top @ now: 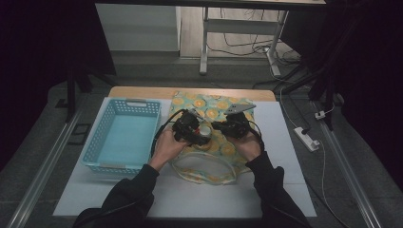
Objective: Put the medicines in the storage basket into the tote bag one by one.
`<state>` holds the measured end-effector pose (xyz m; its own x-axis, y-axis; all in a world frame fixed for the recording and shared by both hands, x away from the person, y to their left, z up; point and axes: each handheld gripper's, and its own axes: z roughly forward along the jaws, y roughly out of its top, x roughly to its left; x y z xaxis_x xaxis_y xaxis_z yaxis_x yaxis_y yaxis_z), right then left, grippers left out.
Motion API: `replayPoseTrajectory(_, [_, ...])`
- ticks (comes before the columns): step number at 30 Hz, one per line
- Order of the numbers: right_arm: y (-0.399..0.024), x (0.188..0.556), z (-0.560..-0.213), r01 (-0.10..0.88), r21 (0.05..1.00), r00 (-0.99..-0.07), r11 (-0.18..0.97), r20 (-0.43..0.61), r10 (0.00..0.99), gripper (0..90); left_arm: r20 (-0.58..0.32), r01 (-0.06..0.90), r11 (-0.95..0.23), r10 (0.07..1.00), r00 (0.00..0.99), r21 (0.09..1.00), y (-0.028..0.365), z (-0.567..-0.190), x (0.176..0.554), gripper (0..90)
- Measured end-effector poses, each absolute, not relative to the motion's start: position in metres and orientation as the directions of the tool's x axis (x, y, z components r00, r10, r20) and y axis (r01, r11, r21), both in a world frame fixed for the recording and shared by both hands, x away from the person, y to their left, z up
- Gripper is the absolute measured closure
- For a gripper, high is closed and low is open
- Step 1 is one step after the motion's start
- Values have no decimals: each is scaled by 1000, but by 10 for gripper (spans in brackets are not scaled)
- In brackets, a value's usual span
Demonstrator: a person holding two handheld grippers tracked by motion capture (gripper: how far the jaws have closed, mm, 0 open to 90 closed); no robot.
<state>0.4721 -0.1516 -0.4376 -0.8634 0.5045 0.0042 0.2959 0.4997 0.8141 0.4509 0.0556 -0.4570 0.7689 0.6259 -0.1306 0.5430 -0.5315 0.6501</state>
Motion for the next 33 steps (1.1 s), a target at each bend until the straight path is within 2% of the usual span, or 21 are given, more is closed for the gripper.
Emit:
replayPoseTrajectory(13, [-152,471,-437,292,815,-867,501,3,499,898,-187,532,-498,585,789,685,66,-453,434,49])
replayPoseTrajectory(33, [-150,471,-439,293,810,-869,509,3,495,897,-193,499,-505,540,819,704,75,-470,406,0])
